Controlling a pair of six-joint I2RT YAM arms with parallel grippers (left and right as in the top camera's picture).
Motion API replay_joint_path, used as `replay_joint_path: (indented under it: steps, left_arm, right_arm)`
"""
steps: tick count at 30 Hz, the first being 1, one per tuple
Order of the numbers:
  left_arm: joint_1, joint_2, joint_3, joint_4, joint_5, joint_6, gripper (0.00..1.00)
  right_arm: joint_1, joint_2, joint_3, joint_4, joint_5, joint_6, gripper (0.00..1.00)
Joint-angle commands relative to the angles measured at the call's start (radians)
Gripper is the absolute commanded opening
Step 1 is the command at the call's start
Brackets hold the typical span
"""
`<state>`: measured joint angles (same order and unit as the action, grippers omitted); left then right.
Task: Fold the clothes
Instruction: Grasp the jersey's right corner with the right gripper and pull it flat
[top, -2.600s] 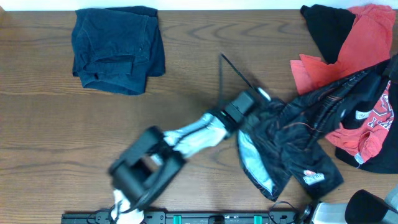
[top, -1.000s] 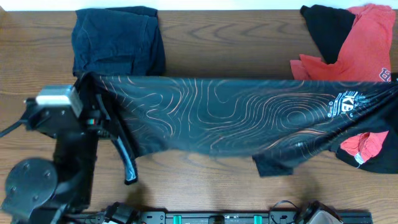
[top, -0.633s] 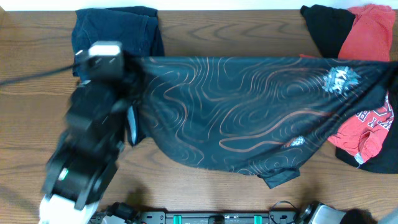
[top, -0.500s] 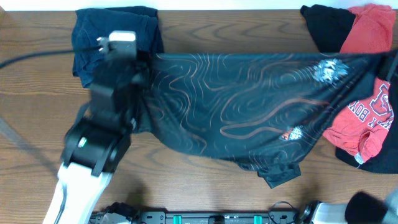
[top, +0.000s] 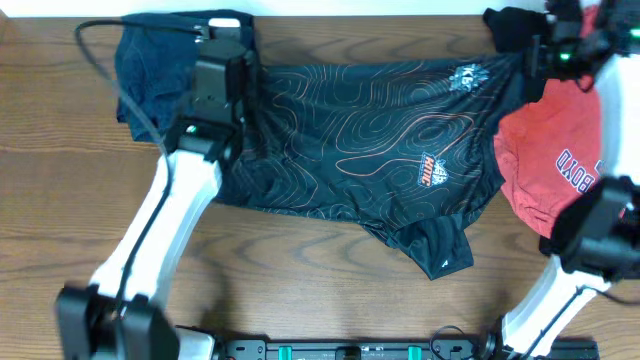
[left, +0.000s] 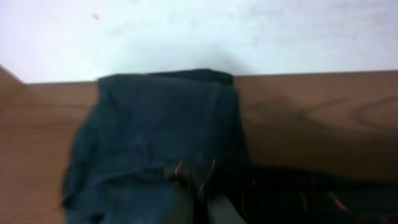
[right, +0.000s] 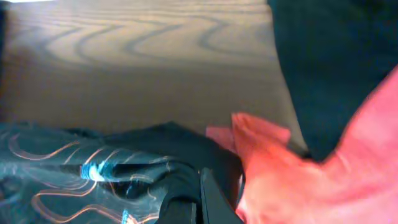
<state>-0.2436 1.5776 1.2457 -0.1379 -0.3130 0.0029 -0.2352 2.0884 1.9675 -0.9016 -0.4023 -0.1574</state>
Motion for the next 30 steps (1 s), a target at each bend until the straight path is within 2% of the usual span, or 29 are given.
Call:
replay_joint_path:
  steps: [1, 9, 15, 22, 30]
  left_arm:
    - [0.006, 0.099, 0.015, 0.073, 0.017, -0.004, 0.06]
    - [0.02, 0.294, 0.015, 0.328, 0.016, -0.004, 0.06]
    - [0.025, 0.323, 0.015, 0.382, 0.016, -0.004, 0.06]
    - [0.025, 0.265, 0.015, 0.298, 0.013, -0.003, 0.06]
    - [0.045, 0.048, 0.015, 0.0, 0.013, -0.001, 0.06]
  right_arm:
    - [0.037, 0.068, 0.003, 0.078, 0.047, 0.03, 0.01]
    - [0.101, 0.218, 0.003, 0.283, 0.066, 0.061, 0.04]
    - [0.122, 0.246, 0.003, 0.327, 0.089, 0.082, 0.01]
    - [0.113, 0.183, 0.003, 0.213, 0.08, 0.082, 0.01]
    - [0.087, -0.011, 0.003, -0.138, 0.081, 0.047, 0.01]
